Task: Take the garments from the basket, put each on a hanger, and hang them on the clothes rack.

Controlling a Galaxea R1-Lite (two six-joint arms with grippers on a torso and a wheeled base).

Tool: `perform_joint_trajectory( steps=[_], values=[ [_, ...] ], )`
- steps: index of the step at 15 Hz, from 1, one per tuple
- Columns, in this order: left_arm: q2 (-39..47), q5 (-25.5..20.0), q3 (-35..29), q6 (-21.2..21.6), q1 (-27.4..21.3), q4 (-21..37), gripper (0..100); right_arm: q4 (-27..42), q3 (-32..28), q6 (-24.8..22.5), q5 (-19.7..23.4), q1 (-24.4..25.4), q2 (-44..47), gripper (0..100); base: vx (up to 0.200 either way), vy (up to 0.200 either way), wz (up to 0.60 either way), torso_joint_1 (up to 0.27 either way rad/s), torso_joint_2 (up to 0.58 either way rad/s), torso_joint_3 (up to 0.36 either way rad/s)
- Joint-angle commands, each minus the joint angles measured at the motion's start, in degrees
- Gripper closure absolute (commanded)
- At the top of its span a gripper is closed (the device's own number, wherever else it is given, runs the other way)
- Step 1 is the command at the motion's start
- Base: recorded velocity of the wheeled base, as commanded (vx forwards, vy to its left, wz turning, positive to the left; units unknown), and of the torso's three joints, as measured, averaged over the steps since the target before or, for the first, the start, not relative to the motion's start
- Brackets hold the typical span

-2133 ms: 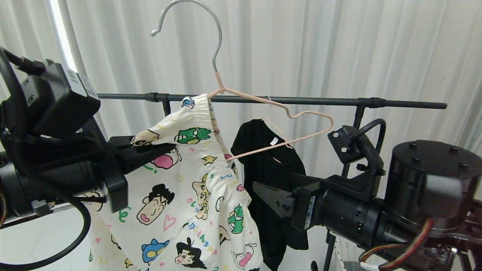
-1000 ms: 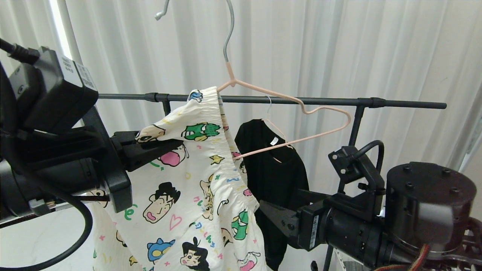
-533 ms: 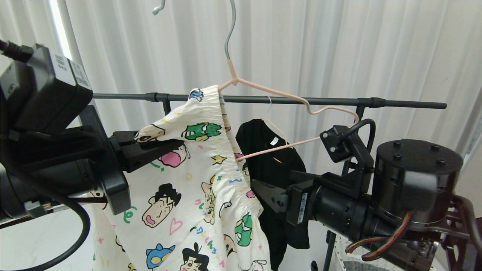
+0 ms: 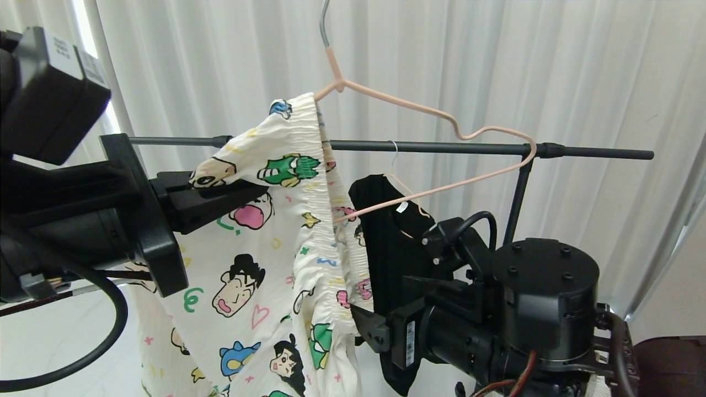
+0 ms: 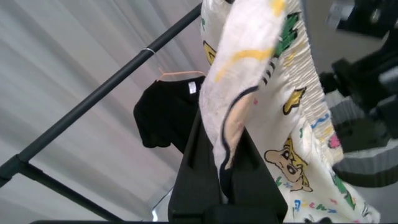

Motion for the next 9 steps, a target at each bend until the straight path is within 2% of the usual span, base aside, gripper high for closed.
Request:
perform_joint_trajectory(
  steps=[1,6,9],
  values=[
    [-0.2,0.0,-0.6,-0.1,0.0,0.0,100,0.1,0.1,0.0,0.0,-1.0,1.6,0,0.000,0.000,0.00,0.000,0.00,0.000],
    [-0.1,0.0,-1.0,-0.3,0.9,0.0,100,2.5,3.1,-1.5,-0.3,-5.1,0.1,0,0.000,0.000,0.00,0.000,0.00,0.000],
    [0.0,0.0,1.3,-0.3,2.2,0.0,100,2.6,6.4,-2.9,-0.4,-7.6,-2.6,0,0.000,0.000,0.00,0.000,0.00,0.000]
  ],
)
